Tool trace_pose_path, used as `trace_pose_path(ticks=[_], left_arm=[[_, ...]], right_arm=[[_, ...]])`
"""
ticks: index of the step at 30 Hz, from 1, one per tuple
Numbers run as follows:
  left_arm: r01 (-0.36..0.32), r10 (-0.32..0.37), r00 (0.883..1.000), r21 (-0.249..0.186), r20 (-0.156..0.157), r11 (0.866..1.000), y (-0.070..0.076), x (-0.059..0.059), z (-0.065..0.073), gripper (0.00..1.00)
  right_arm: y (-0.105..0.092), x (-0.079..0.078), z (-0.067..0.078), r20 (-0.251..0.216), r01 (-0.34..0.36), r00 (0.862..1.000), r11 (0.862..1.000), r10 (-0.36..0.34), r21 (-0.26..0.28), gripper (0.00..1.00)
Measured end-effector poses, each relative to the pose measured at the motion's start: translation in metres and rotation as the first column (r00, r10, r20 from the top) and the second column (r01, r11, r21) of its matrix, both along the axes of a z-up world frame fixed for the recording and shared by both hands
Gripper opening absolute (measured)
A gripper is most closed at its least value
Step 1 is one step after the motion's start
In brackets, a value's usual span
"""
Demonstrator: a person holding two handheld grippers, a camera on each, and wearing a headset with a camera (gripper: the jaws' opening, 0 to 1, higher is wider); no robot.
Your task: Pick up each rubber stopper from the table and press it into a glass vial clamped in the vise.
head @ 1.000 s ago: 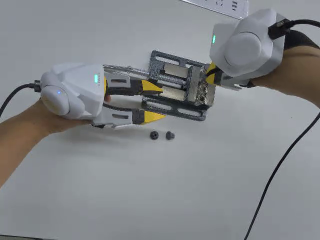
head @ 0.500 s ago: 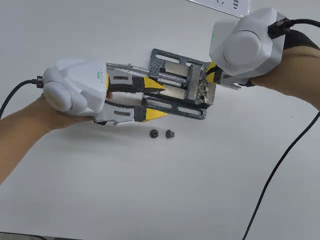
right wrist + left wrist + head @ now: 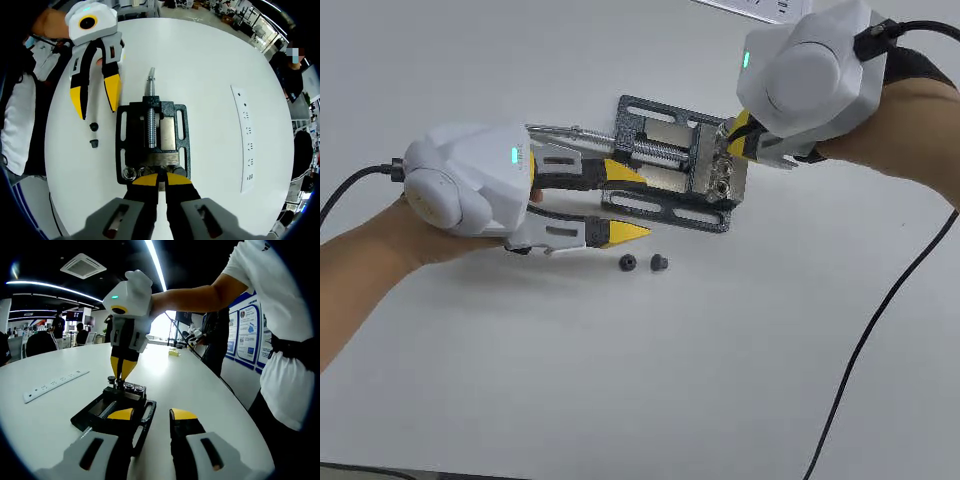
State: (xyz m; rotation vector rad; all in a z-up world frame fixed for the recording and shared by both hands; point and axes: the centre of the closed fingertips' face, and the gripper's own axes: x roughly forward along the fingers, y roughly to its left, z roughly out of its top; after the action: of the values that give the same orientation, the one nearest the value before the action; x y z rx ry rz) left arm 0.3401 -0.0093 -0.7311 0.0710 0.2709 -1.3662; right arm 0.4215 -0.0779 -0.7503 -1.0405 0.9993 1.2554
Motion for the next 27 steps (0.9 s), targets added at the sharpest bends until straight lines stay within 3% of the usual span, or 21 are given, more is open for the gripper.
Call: trace_pose_path(ticks=[12,19,24,27], left_arm=[[0.002,-0.002,1.0,0.02,0.008,1.0,0.0041,-0.0041,0.0035,0.25],[0.0,-0.001,1.0,0.026,0.01,1.0,0.0054,-0.0067,0.0051,0.25],[0.003,-0.004,1.0,0.032,0.01,0.999,0.0059,-0.0089,0.0052,0.25],[0.003,-0.004,1.0,0.035,0.01,0.999,0.006,-0.0099,0.0054,0.25]], right_arm=[[0.0014,0.001,-0.002,0.014,0.013,1.0,0.999,-0.013,0.034,0.04],[-0.0011,0.0022,-0.001,0.029,0.064,0.997,0.994,-0.067,0.085,0.07],[-0.0017,0.0002,-0.0005,0.04,0.103,0.993,0.986,-0.109,0.135,0.08],[-0.0006,0.0004,0.0021,0.042,0.158,0.985,0.968,-0.169,0.195,0.1]])
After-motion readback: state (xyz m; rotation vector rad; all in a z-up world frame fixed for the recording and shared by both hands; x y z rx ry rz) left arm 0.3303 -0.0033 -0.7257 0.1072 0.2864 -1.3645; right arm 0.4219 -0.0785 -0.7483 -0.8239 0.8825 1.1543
